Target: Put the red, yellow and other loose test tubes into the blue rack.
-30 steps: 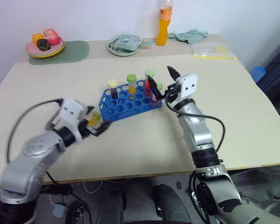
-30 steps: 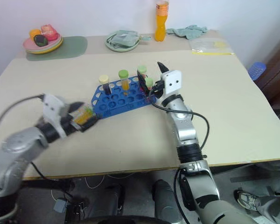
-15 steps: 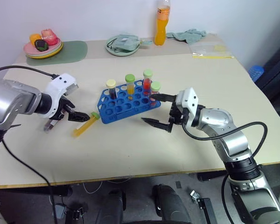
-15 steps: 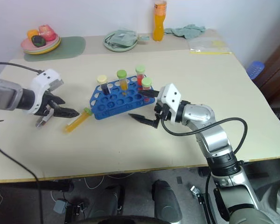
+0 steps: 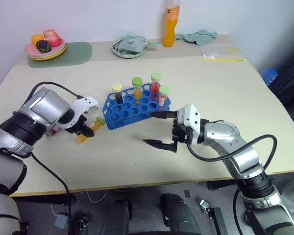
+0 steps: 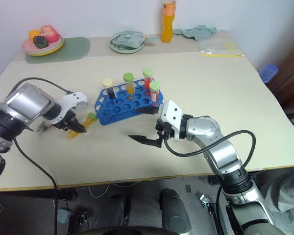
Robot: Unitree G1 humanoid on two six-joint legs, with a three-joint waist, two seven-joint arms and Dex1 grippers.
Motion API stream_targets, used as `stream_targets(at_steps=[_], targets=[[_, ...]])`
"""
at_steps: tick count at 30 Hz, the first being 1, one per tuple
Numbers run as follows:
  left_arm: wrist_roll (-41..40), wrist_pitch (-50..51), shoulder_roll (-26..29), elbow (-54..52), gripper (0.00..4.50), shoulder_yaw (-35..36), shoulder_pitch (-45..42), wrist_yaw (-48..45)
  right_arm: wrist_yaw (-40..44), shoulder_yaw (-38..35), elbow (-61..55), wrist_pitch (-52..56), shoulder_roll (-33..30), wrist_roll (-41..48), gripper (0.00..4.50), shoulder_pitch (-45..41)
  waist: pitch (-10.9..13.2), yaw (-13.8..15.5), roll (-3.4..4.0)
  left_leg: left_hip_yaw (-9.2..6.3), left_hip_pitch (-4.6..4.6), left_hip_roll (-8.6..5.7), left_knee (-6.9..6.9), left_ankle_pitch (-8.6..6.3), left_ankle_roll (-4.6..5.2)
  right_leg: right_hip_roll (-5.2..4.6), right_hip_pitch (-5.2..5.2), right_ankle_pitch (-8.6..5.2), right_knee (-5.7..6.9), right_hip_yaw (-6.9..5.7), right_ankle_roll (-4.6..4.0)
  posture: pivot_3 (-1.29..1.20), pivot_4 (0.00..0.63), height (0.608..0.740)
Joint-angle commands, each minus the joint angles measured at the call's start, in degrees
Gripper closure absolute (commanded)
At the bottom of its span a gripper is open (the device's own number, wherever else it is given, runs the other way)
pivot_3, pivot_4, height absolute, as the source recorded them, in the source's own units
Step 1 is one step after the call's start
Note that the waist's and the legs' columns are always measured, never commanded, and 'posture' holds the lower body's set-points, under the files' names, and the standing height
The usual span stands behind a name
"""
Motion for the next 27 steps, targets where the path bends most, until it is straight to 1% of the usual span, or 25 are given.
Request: stream_targets(at_steps=[1, 3, 4, 6, 7, 8, 9, 10, 11, 12, 13, 14, 15, 17, 18, 20, 22, 24, 25, 27], targets=[[2.13, -6.36, 5.71, -2.67, 3.8, 3.75, 2.02, -3.14, -0.64, -0.14, -3.1, 0.15, 0.14, 0.3, 0.0, 0.23, 0.0, -0.2, 0.0, 0.0, 0.0, 0.0, 0.0, 0.0, 0.0, 0.0, 0.0, 0.0, 0.0, 0.0, 0.0, 0.0, 0.15, 0.74], [1.61, -11.74, 10.17, -2.85, 3.8, 8.33, 4.47, -4.66, -0.93, -0.5, -3.55, 0.5, -0.08, 0.45, 0.0, 0.51, 0.01, -0.28, -0.02, 0.01, 0.0, 0.02, -0.02, 0.0, 0.0, 0.02, -0.04, 0.0, 0.01, 0.01, 0.0, 0.0, 0.15, 0.74], [0.62, -15.82, 11.49, -2.72, 3.8, 12.1, 6.41, -4.35, -1.07, -0.69, -3.66, 0.7, -0.16, 0.6, 0.0, 0.62, 0.01, -0.31, -0.02, 0.01, 0.0, 0.04, -0.02, 0.0, 0.0, 0.02, -0.06, 0.0, 0.01, 0.01, -0.01, 0.0, 0.15, 0.74], [-3.08, -24.03, 12.88, -2.78, 3.8, 22.31, 11.47, -2.91, -1.23, -0.99, -3.77, 0.93, -0.36, 0.77, 0.0, 1.0, 0.01, 0.02, -0.02, 0.0, -0.01, 0.05, -0.03, 0.0, 0.0, 0.01, -0.07, -0.01, 0.02, 0.0, -0.03, 0.0, 0.15, 0.74], [-5.83, -26.79, 13.03, -3.23, 3.8, 29.11, 14.42, -2.1, -1.32, -1.05, -3.63, 0.93, -0.43, 0.68, 0.0, 1.29, 0.01, 0.08, -0.03, 0.0, -0.02, 0.05, -0.01, 0.0, 0.0, -0.03, -0.07, -0.01, 0.03, 0.0, -0.03, 0.0, 0.15, 0.74], [-8.59, -31.59, 11.87, -4.76, 3.8, 37.24, 18.13, -0.97, -1.51, -1.09, -3.35, 0.98, -0.39, 0.56, 0.0, 1.6, 0.01, 0.28, -0.04, 0.01, -0.02, 0.04, 0.01, 0.0, 0.0, -0.04, -0.07, -0.01, 0.02, 0.0, -0.02, 0.0, 0.15, 0.74], [-11.48, -35.66, 9.29, -8.57, 3.8, 45.79, 22.39, 0.53, -1.9, -1.17, -2.76, 0.93, -0.15, 0.36, 0.0, 1.95, 0.0, 0.37, -0.04, -0.01, -0.04, 0.03, 0.05, 0.0, 0.0, -0.07, -0.03, -0.01, -0.01, -0.04, -0.02, 0.0, 0.15, 0.74], [-14.93, -36.0, 6.42, -13.27, 3.8, 52.78, 26.03, 2.06, -2.63, -1.27, -1.82, 0.75, 0.39, 0.07, 0.0, 2.22, -0.01, 0.66, -0.06, -0.01, -0.05, 0.05, 0.07, 0.0, 0.0, -0.13, -0.02, -0.01, -0.01, -0.05, -0.02, 0.0, 0.15, 0.74], [-20.29, -32.56, 2.25, -19.55, 3.8, 58.35, 28.94, 5.08, -3.98, -1.5, -0.2, 0.31, 1.53, -0.35, 0.0, 2.34, -0.02, 0.99, -0.1, -0.03, -0.06, 0.05, 0.08, 0.0, 0.0, -0.2, 0.0, -0.01, -0.04, -0.06, -0.01, 0.0, 0.15, 0.74], [-24.43, -29.05, -2.05, -25.71, 3.8, 61.56, 31.22, 9.36, -5.26, -1.81, 1.22, -0.03, 2.56, -0.62, 0.0, 2.47, -0.03, 1.3, -0.11, -0.03, -0.09, 0.07, 0.14, 0.0, 0.0, -0.23, 0.02, 0.0, -0.05, -0.09, 0.0, 0.0, 0.15, 0.74], [-26.87, -26.42, -6.59, -31.29, 3.8, 63.08, 32.86, 14.88, -6.5, -2.05, 2.44, -0.47, 3.44, -1.06, 0.0, 2.55, -0.04, 1.64, -0.13, -0.01, -0.08, 0.07, 0.17, -0.01, 0.0, -0.26, 0.05, 0.0, -0.04, -0.08, 0.01, 0.0, 0.15, 0.74], [-25.72, -26.15, -11.43, -36.94, 3.8, 61.87, 34.62, 21.07, -7.76, -2.24, 3.73, -1.3, 4.12, -1.96, 0.0, 2.63, -0.04, 1.92, -0.13, -0.04, -0.07, 0.07, 0.2, -0.01, 0.0, -0.3, 0.11, 0.01, -0.04, -0.08, 0.02, 0.0, 0.15, 0.74], [-22.62, -28.06, -15.7, -41.52, 3.8, 59.01, 35.86, 26.18, -8.75, -2.44, 4.66, -1.98, 4.6, -2.64, 0.0, 2.78, -0.04, 2.02, -0.13, -0.08, -0.1, 0.05, 0.32, -0.01, 0.0, -0.31, 0.13, 0.0, 0.02, -0.1, 0.04, 0.0, 0.15, 0.74], [-11.58, -32.5, -25.23, -47.03, 3.8, 49.11, 37.48, 38.56, -11.42, -3.39, 6.63, -3.04, 5.72, -3.87, 0.0, 3.39, -0.05, 2.18, -0.16, -0.1, -0.1, -0.04, 0.47, -0.02, 0.01, -0.31, 0.21, 0.04, 0.05, -0.09, 0.1, 0.0, 0.15, 0.74], [-6.55, -35.26, -29.0, -47.67, 3.8, 44.65, 38.01, 43.09, -12.47, -3.91, 7.3, -3.49, 6.22, -4.04, 0.0, 3.76, -0.07, 2.3, -0.17, -0.11, -0.07, -0.14, 0.53, -0.02, 0.01, -0.3, 0.3, 0.08, 0.02, -0.09, 0.15, 0.0, 0.15, 0.74], [6.16, -42.09, -35.8, -44.62, 3.8, 33.97, 38.72, 52.44, -14.92, -5.86, 8.7, -4.17, 7.21, -4.07, 0.0, 4.44, -0.07, 2.1, -0.19, -0.1, -0.04, -0.19, 0.61, -0.02, 0.01, -0.28, 0.37, 0.12, 0.02, -0.07, 0.18, 0.0, 0.15, 0.74], [14.33, -47.48, -41.85, -40.0, 3.8, 27.47, 39.0, 60.08, -16.65, -7.6, 9.38, -4.47, 7.66, -4.11, 0.0, 5.03, -0.08, 2.0, -0.16, -0.07, 0.0, -0.2, 0.6, -0.02, 0.01, -0.26, 0.37, 0.14, 0.03, -0.03, 0.18, 0.0, 0.15, 0.74], [15.97, -51.63, -46.64, -35.51, 3.8, 25.91, 38.94, 63.19, -17.64, -8.81, 9.55, -4.55, 7.53, -4.07, 0.0, 5.5, -0.1, 1.74, -0.13, -0.05, 0.02, -0.19, 0.58, -0.02, 0.02, -0.23, 0.36, 0.14, 0.04, 0.0, 0.18, 0.0, 0.15, 0.74], [17.57, -53.28, -47.53, -33.39, 3.8, 25.82, 38.62, 64.57, -17.96, -9.17, 9.49, -4.48, 7.54, -3.97, 0.0, 5.75, -0.11, 1.59, -0.12, -0.03, 0.03, -0.17, 0.57, -0.03, 0.03, -0.21, 0.35, 0.14, 0.03, 0.02, 0.18, 0.0, 0.15, 0.74], [16.99, -54.99, -49.12, -30.0, 3.8, 27.42, 38.12, 64.89, -18.24, -9.55, 9.36, -4.53, 7.43, -4.01, 0.0, 6.13, -0.15, 1.38, -0.04, -0.02, 0.06, -0.09, 0.55, -0.03, 0.04, -0.1, 0.33, 0.14, 0.04, 0.03, 0.16, 0.0, 0.15, 0.74]])
